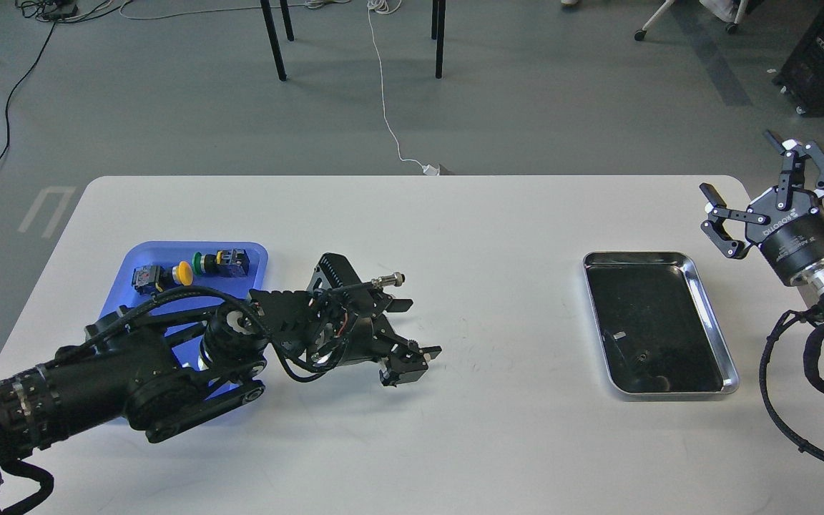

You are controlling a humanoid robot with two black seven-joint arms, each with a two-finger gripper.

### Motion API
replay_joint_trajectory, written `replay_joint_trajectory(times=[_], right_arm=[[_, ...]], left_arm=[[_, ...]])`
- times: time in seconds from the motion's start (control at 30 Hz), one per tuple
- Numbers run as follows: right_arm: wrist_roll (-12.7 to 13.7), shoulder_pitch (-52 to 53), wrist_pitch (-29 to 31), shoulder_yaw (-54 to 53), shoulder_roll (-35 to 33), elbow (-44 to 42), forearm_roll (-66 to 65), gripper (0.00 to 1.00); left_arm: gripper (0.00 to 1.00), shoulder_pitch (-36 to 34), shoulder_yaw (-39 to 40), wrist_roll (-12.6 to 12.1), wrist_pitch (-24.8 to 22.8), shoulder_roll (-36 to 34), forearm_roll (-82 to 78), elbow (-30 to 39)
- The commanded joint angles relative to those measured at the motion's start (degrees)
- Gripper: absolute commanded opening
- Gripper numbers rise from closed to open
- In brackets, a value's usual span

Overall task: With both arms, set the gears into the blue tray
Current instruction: 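Grasp the black ring on the table with the left gripper, then carry the ring into the blue tray and open the left gripper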

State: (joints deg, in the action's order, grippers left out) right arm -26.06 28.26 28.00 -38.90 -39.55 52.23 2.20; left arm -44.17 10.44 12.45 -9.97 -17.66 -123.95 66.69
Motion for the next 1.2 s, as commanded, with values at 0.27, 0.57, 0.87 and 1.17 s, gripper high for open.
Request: replay_joint_trajectory(times=[0.27, 0.57, 0.87, 1.17], right_arm=[[0.2, 0.4, 0.0, -1.6, 0.4, 0.2, 0.0, 0.99], [0.2, 1.0, 0.0, -2.4, 0.1, 0.2, -0.1, 0.99], [0.2, 2.1, 0.0, -2.4, 0.4, 0.2, -0.1, 0.99], [0.2, 2.7, 0.0, -2.4, 0.3, 0.2, -0.1, 0.99]], left_arm=[[0.39, 1.6, -0.7, -0.3, 0.0, 0.3, -1.1, -0.9], [0.13, 1.9, -0.7, -0.5, -0.1, -0.4, -1.1, -1.0], [0.13, 3.0, 1.0, -0.4, 0.7, -2.2, -1.1, 0.1], [0.13, 3.3, 10.3, 0.1, 2.7, -22.9, 7.6, 13.0]])
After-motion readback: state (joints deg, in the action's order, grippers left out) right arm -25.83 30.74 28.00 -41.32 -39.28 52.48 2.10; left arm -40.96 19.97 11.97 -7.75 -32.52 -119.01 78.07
